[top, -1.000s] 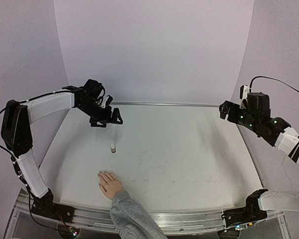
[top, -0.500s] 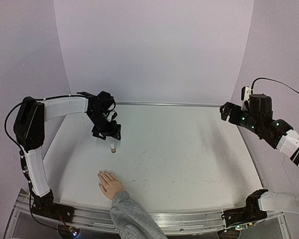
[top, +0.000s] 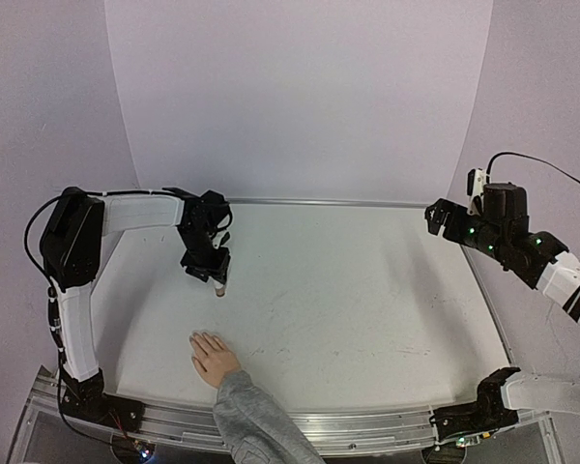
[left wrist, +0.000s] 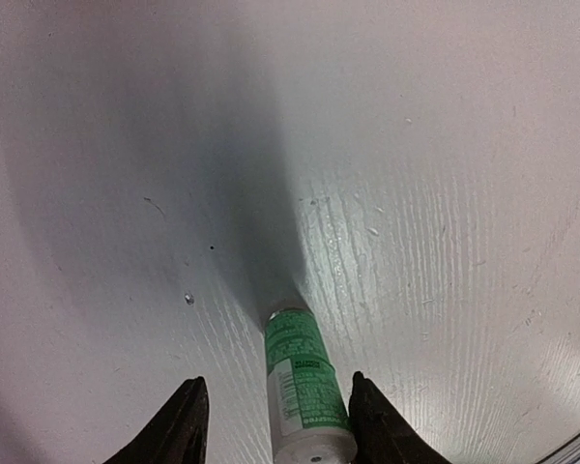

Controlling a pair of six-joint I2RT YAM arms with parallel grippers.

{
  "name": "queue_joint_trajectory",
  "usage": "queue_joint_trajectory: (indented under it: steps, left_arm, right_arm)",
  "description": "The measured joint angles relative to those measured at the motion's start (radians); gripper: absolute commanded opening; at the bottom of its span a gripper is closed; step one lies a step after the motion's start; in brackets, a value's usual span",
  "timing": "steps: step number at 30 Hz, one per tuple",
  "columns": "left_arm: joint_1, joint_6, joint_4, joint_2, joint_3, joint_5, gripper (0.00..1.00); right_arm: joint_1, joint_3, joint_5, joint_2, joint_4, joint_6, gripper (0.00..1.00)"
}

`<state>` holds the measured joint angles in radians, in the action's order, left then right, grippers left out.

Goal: Paint the nails

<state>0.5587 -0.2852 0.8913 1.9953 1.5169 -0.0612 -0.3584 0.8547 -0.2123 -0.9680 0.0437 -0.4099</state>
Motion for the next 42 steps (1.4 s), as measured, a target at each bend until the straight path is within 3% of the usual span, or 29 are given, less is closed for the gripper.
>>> queue_joint_trajectory:
  steps: [15,24,30,35,42]
  left_arm:
    - [0.013,0.024,0.0,0.027,0.016,-0.01,0.07]
    - [0.013,0.029,0.003,-0.061,0.016,-0.139,0.0]
    - [0.016,0.035,0.01,-0.206,0.029,-0.333,0.0]
    - [0.042,0.06,0.008,-0.235,0.075,-0.478,0.0]
    - [0.154,0.126,0.009,-0.235,0.085,-0.58,0.0]
  right_arm:
    - [0.0,-0.002,0.018,-0.029,0.0,-0.006,0.98]
    - [0.0,-0.005,0.08,-0.075,0.002,0.011,0.98]
    - [0.0,-0.027,0.272,-0.081,0.08,0.04,0.98]
    - [-0.014,-0.052,0.492,-0.143,0.213,0.03,0.98]
    - [-0.2,-0.056,0.734,-0.3,0.393,0.02,0.98]
